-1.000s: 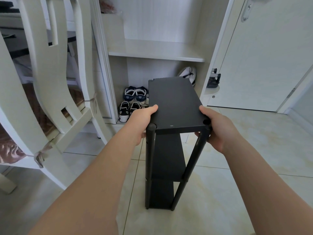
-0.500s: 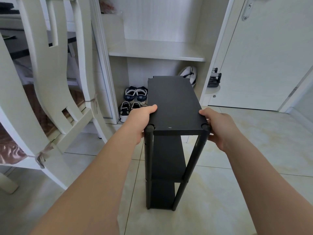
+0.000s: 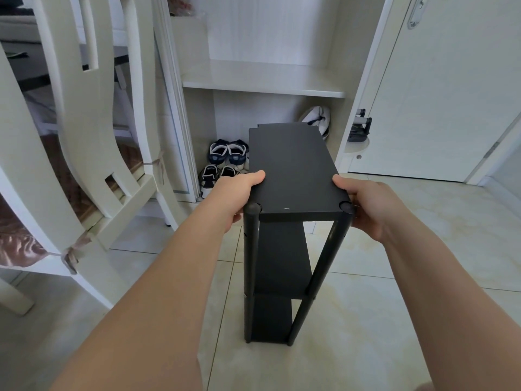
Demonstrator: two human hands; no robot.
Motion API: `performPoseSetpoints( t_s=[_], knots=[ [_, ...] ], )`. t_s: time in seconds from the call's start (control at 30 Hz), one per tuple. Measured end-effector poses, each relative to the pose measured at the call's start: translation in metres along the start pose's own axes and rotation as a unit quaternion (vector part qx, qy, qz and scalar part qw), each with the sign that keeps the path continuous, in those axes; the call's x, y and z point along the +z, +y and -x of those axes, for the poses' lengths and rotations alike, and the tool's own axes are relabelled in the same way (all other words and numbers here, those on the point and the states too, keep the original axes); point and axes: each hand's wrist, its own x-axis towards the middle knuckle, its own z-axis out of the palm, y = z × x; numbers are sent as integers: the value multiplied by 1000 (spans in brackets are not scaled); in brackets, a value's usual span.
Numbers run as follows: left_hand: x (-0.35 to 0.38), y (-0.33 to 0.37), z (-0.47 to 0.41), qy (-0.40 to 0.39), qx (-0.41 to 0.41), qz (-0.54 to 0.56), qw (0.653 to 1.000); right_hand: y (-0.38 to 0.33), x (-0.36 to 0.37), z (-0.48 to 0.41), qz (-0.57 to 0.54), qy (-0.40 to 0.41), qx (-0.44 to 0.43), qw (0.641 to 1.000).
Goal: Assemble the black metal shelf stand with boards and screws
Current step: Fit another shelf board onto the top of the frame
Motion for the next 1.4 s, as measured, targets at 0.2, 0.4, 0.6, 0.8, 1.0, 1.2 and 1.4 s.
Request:
performPoseSetpoints(
  t_s=[0.2, 0.4, 0.6, 0.8, 1.0, 1.2, 1.4],
  knots=[
    [4, 1, -1, 5, 36, 21, 999, 0, -5, -1, -8, -26, 11, 1000],
    [4, 1, 1, -12, 29, 36, 999, 4, -1, -5, -1, -2, -3, 1000],
    [1, 3, 4, -9, 9, 3, 1000, 2, -4, -4, -1, -16, -2, 1000],
    [7, 2, 9, -8, 18, 12, 1000, -2, -10, 0, -1, -37, -1, 999],
    [12, 2, 10, -17, 34, 68, 997, 1, -11, 5, -16, -29, -7, 999],
    [6, 8, 6, -28, 72, 126, 989, -2, -1, 6, -74, -19, -40, 996],
    [5, 11, 6, -27, 65, 130, 989, -7, 0, 8, -71, 1, -57, 996]
  ],
)
